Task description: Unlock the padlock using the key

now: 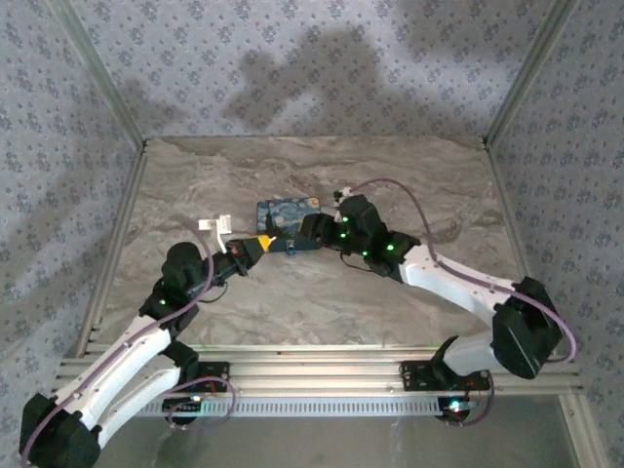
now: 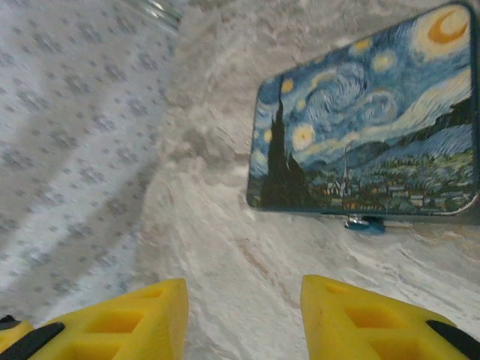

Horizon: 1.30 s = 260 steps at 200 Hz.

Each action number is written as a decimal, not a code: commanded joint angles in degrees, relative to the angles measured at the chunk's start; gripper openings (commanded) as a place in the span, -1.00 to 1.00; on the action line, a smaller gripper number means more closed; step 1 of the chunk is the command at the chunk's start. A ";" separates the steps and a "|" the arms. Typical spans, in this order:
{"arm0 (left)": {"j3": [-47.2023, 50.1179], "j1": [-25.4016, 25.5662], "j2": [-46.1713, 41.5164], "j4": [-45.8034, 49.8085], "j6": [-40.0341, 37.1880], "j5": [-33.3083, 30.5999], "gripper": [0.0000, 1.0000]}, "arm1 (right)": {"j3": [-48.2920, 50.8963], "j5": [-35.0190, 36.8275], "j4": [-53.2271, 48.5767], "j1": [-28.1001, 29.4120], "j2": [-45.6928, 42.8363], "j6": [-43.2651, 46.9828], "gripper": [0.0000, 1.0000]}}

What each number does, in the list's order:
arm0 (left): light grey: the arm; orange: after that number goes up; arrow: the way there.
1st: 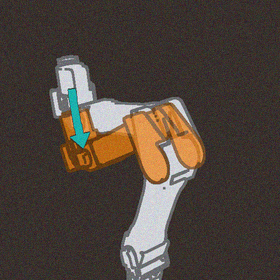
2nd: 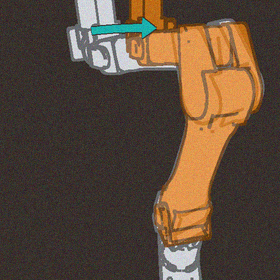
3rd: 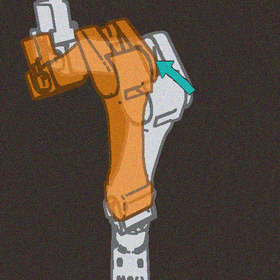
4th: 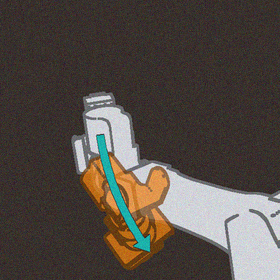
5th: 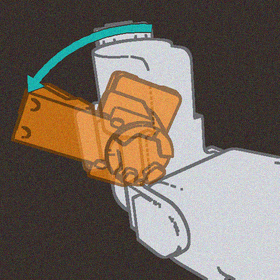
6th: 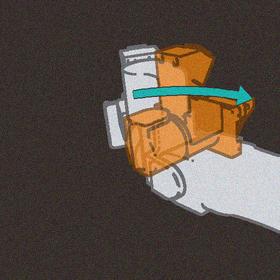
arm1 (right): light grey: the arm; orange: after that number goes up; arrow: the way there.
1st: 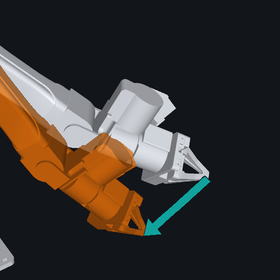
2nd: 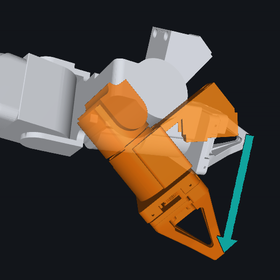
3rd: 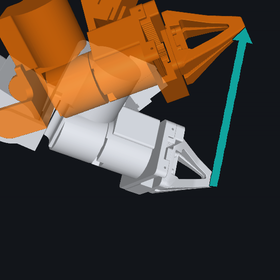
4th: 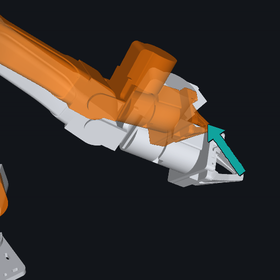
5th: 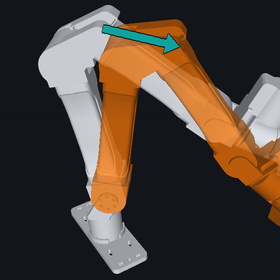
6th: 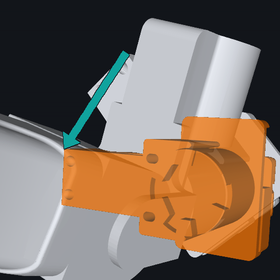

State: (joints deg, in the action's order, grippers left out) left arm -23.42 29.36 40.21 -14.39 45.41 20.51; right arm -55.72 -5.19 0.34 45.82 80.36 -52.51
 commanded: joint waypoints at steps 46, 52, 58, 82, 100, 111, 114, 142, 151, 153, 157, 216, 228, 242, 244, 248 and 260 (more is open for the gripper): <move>7.86 -2.77 -2.05 8.78 -0.07 -4.24 -1.00 | -6.75 11.78 -4.32 6.45 18.25 6.64 -0.08; 8.49 -2.91 -1.88 9.13 -0.04 -4.09 -1.00 | -7.42 12.79 -4.10 6.52 19.71 6.70 -0.07; 9.17 -3.01 -1.72 9.21 0.11 -3.95 -1.00 | -8.06 13.59 -3.99 6.48 21.06 6.63 -0.05; 11.29 -3.17 -1.73 8.86 0.87 -3.94 -1.00 | -10.95 17.08 -3.11 6.80 25.28 7.39 -0.03; 11.92 -3.26 -1.67 8.45 0.72 -4.03 -1.00 | -13.62 19.68 -3.86 7.13 27.94 8.21 -0.02; 11.80 -3.33 -1.16 8.71 0.26 -3.82 -1.00 | -15.37 20.82 -4.78 7.17 29.39 8.30 -0.02; 11.75 -3.35 -0.95 8.88 0.15 -3.76 -1.00 | -15.70 21.13 -4.96 7.25 29.76 8.27 -0.02; 11.04 -3.70 1.41 9.30 -0.66 -3.05 -1.00 | -18.50 23.67 -6.82 7.44 32.71 8.26 -0.03; 10.96 -3.78 1.83 9.12 -0.68 -3.00 -1.00 | -19.44 24.29 -7.63 7.53 33.55 8.34 -0.03; 11.01 -3.79 1.85 9.12 -0.67 -2.95 -1.00 | -19.67 24.44 -7.79 7.53 33.70 8.38 -0.03; 11.00 -3.80 1.92 9.08 -0.67 -2.98 -1.00 | -20.16 24.74 -8.38 7.55 34.15 8.35 -0.03; 11.64 -4.06 -0.84 10.58 -1.59 -2.62 -1.00 | -24.26 28.03 -12.18 7.97 38.17 8.22 -0.06; 11.47 -4.23 -1.51 11.72 -1.84 -2.77 -1.00 | -24.83 28.49 -12.29 8.04 38.87 8.04 -0.07; 11.78 -4.23 -2.26 12.02 -1.97 -2.80 -1.00 | -25.43 29.33 -11.97 8.05 39.76 7.80 -0.09; 11.85 -4.23 -2.38 12.02 -2.01 -2.77 -1.00 | -25.54 29.38 -11.90 8.05 39.87 7.71 -0.09; 12.00 -4.29 -2.57 12.02 -2.01 -2.76 -1.00 | -25.69 29.59 -11.78 8.01 40.15 7.77 -0.10; 12.62 -4.23 -3.23 11.85 -1.76 -2.82 -1.00 | -26.40 29.89 -11.54 8.05 40.87 7.75 -0.11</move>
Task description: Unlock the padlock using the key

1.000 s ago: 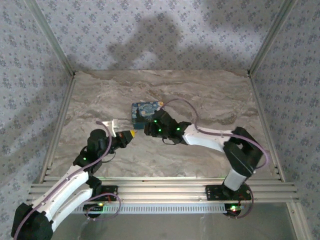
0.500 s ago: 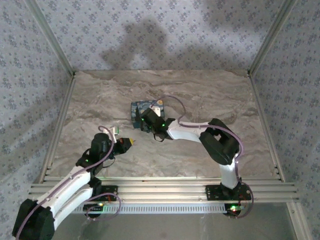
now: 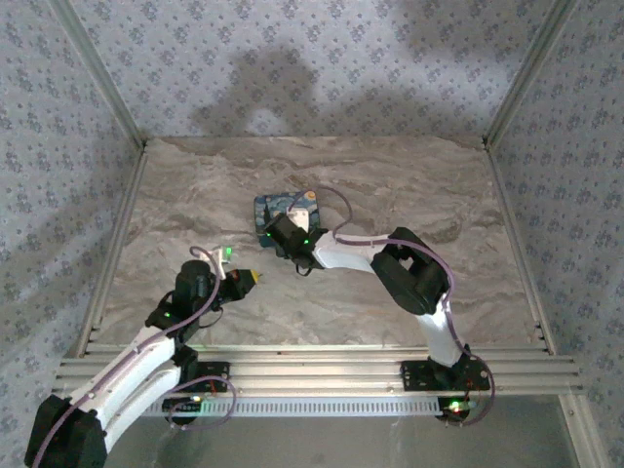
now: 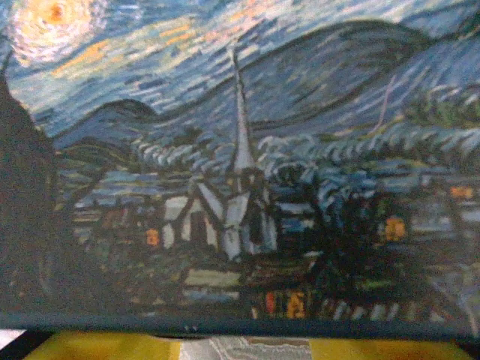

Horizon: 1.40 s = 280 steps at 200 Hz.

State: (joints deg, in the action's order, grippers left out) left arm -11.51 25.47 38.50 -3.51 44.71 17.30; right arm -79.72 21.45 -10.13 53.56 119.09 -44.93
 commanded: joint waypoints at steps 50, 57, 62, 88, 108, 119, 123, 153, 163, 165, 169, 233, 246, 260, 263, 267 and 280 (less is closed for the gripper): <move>2.33 -0.43 -3.67 1.75 -0.80 0.63 -1.00 | -5.21 4.47 -1.82 0.30 4.66 0.34 -0.29; 2.45 -0.43 -4.06 2.12 -0.77 0.54 -1.00 | -5.27 4.79 -1.90 0.30 4.60 0.35 -0.36; 2.52 -0.43 -4.28 2.34 -0.91 0.48 -1.00 | -5.27 4.88 -2.04 0.31 4.51 0.44 -0.42; 2.72 -0.43 -5.25 3.16 -1.70 0.54 -1.00 | -5.12 5.82 -3.89 0.31 3.60 0.98 -0.72; 3.06 -0.43 -5.20 2.19 -2.09 0.71 -1.00 | -3.07 6.81 -4.90 0.23 1.48 1.17 -0.87; 3.61 -0.43 -4.91 0.61 -2.30 1.04 -1.00 | -0.84 7.10 -4.87 0.06 -0.43 1.17 -0.94; 3.77 -0.43 -4.64 -0.07 -2.34 1.22 -1.00 | 0.22 7.15 -4.88 0.05 -1.22 1.07 -0.96; 4.31 -0.40 -0.93 -5.59 -4.04 3.07 -1.00 | 7.85 6.69 -4.25 -0.04 -8.09 0.44 -1.00; 4.19 -0.12 0.91 -7.33 -4.59 3.64 -1.00 | 10.09 6.17 -4.38 0.12 -10.42 0.19 -1.00; 4.14 -0.09 1.26 -7.70 -4.69 3.69 -1.00 | 10.59 6.00 -4.48 0.18 -10.86 0.13 -1.00; 4.03 -0.04 1.97 -8.44 -4.84 3.86 -1.00 | 10.89 5.80 -4.73 0.32 -11.74 -0.16 -1.00; 3.58 4.52 10.19 -19.42 -9.14 4.62 -1.00 | 11.87 -3.88 -12.90 2.80 -16.23 -7.14 -1.00; 3.68 4.84 10.84 -21.35 -10.08 5.09 -1.00 | 9.30 -7.12 -13.54 2.45 -16.49 -9.00 -1.00; 3.71 5.02 10.76 -22.61 -11.27 5.15 -1.00 | 8.20 -10.03 -13.70 1.67 -16.92 -10.75 -1.00; 3.75 5.02 10.72 -22.90 -11.50 5.12 -1.00 | 7.94 -10.48 -13.77 1.52 -17.10 -11.07 -1.00; 3.77 5.02 10.64 -23.27 -11.92 4.98 -1.00 | 7.65 -11.08 -13.90 1.32 -17.34 -11.53 -1.00; 4.36 5.11 10.45 -24.96 -12.94 4.38 -1.00 | 7.09 -13.30 -13.99 0.55 -18.12 -13.34 -1.00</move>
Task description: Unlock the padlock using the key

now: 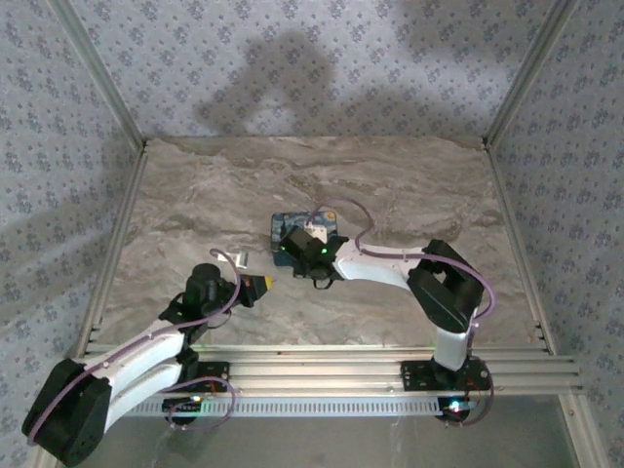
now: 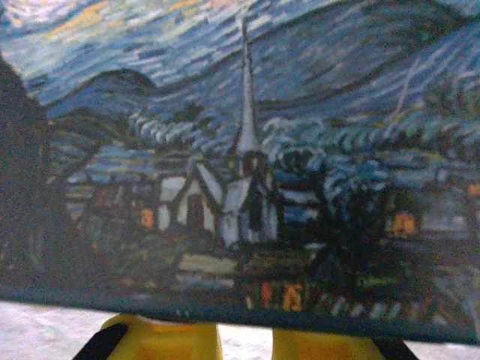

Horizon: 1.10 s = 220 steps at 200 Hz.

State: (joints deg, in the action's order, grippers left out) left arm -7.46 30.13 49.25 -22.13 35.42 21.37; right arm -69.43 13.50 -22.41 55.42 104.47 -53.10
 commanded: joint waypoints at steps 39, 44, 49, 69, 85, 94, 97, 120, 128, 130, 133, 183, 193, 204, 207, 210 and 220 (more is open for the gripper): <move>3.11 0.98 0.14 -15.26 -6.01 -1.93 -1.00 | -4.09 -9.94 -0.73 -3.72 -5.31 -8.37 -1.00; 3.46 1.02 0.18 -16.33 -6.27 -2.33 -1.00 | -4.20 -10.65 -0.83 -3.89 -5.32 -8.60 -1.00; 3.80 1.04 0.22 -17.44 -6.33 -2.61 -1.00 | -4.22 -11.34 -0.76 -4.06 -5.36 -9.00 -1.00; 4.43 1.16 0.55 -20.88 -6.16 -3.39 -1.00 | -4.39 -13.51 -0.15 -4.78 -5.28 -10.84 -1.00; 4.05 1.18 1.14 -22.21 -5.51 -4.35 -1.00 | -4.43 -14.70 0.24 -5.21 -5.32 -12.33 -1.00; 3.79 1.20 1.81 -22.87 -5.17 -4.89 -1.00 | -4.54 -15.03 0.43 -5.50 -5.41 -13.13 -1.00; 3.62 1.20 2.15 -23.13 -5.05 -5.13 -1.00 | -4.57 -15.10 0.42 -5.51 -5.46 -13.35 -1.00; 2.29 1.40 6.47 -26.62 -3.73 -5.24 -1.00 | -3.57 -14.68 1.61 -6.12 -6.62 -16.05 -1.00; 1.75 1.48 8.87 -28.62 -3.09 -4.84 -1.00 | -2.89 -14.07 2.01 -6.31 -7.37 -17.05 -1.00; 1.49 1.50 9.55 -29.32 -2.97 -4.78 -1.00 | -2.68 -13.99 2.24 -6.40 -7.57 -17.28 -1.00; 1.23 1.47 10.49 -30.28 -2.66 -4.47 -1.00 | -2.46 -13.66 2.35 -6.57 -7.87 -17.62 -1.00; -2.84 1.77 29.65 -49.44 2.51 -1.22 -1.00 | 1.53 -11.55 3.08 -9.54 -12.49 -20.49 -1.00; -3.90 1.84 31.84 -51.40 3.24 -0.61 -1.00 | 3.24 -12.09 3.56 -10.27 -13.31 -21.10 -1.00; -4.97 1.79 33.96 -53.66 4.03 0.27 -1.00 | 3.97 -12.85 4.25 -11.01 -14.08 -21.67 -1.00; -5.31 1.79 34.61 -54.31 4.31 0.52 -1.00 | 4.03 -13.05 4.32 -11.22 -14.23 -21.76 -1.00; -5.65 1.78 35.11 -54.86 4.49 0.78 -1.00 | 4.08 -13.27 4.42 -11.40 -14.35 -21.92 -1.00; -6.67 1.84 36.90 -56.62 5.19 1.36 -1.00 | 4.24 -13.88 4.70 -11.87 -14.70 -22.26 -1.00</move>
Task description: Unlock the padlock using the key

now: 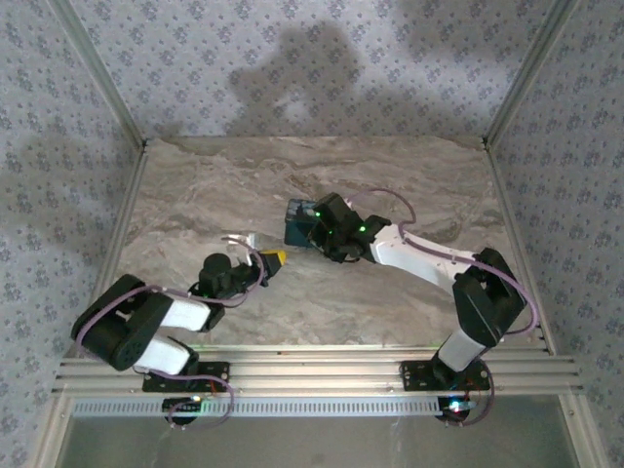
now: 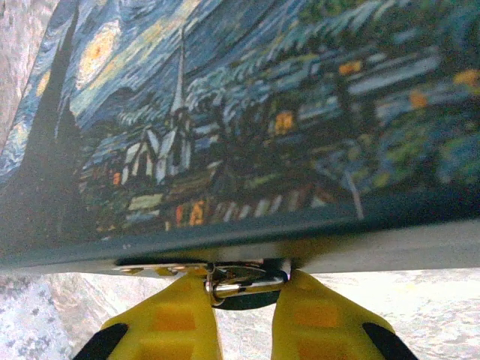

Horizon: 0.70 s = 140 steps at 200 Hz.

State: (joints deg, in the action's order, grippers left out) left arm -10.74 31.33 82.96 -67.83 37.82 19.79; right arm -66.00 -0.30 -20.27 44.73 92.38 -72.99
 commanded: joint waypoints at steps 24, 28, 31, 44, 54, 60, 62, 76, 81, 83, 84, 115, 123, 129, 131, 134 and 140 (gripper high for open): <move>-6.20 1.06 6.67 -12.85 3.03 4.75 -1.00 | 1.61 -2.40 4.68 -2.33 -3.23 -3.51 -1.00; -6.63 1.14 6.96 -12.85 2.89 5.02 -1.00 | 1.86 -2.90 5.10 -2.52 -3.24 -3.75 -1.00; -6.92 1.31 7.22 -12.85 2.79 5.13 -1.00 | 1.98 -3.25 5.47 -2.77 -3.28 -3.96 -1.00; -7.89 1.63 8.16 -12.85 2.62 5.43 -1.00 | 2.57 -4.39 6.58 -3.45 -3.60 -4.72 -1.00; -8.68 1.74 9.12 -12.85 2.71 5.60 -1.00 | 2.69 -5.21 6.87 -3.83 -3.78 -5.03 -1.00; -9.21 1.82 9.81 -12.85 2.74 5.82 -1.00 | 2.72 -5.53 6.78 -4.18 -3.81 -5.19 -1.00; -9.45 1.94 10.02 -12.85 2.75 5.90 -1.00 | 2.78 -5.69 6.75 -4.27 -3.86 -5.20 -1.00; -10.86 2.36 11.63 -12.87 2.80 6.60 -1.00 | 2.89 -6.83 6.98 -5.04 -3.95 -5.66 -1.00; -11.33 2.53 12.14 -12.85 2.95 6.81 -1.00 | 2.90 -7.16 7.02 -5.43 -4.09 -5.80 -1.00; -11.50 2.56 12.31 -12.85 2.96 6.83 -1.00 | 2.89 -7.30 7.03 -5.48 -4.12 -5.90 -1.00; -11.54 2.62 12.40 -12.85 3.00 6.84 -1.00 | 2.89 -7.33 7.01 -5.55 -4.13 -5.92 -1.00; -12.76 2.62 13.55 -12.94 3.47 7.08 -1.00 | 2.90 -9.32 7.11 -7.22 -5.05 -6.88 -1.00; -12.96 2.62 13.34 -12.94 3.61 7.27 -1.00 | 2.89 -9.77 7.16 -7.60 -5.34 -7.06 -1.00; -13.15 2.63 13.29 -12.94 3.73 7.49 -1.00 | 2.89 -10.27 7.22 -7.77 -5.57 -7.26 -1.00; -13.23 2.65 13.28 -12.94 3.79 7.53 -1.00 | 2.94 -10.43 7.25 -7.87 -5.66 -7.30 -1.00; -13.24 2.63 13.28 -12.94 3.82 7.54 -1.00 | 2.92 -10.63 7.34 -7.94 -5.74 -7.43 -1.00; -13.40 2.68 13.25 -12.94 3.99 7.50 -1.00 | 2.89 -11.05 7.43 -8.07 -6.04 -7.52 -1.00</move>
State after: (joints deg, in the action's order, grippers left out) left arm -22.33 33.56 96.20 -77.45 40.84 25.76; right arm -63.02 -8.86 -15.73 37.39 89.41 -79.13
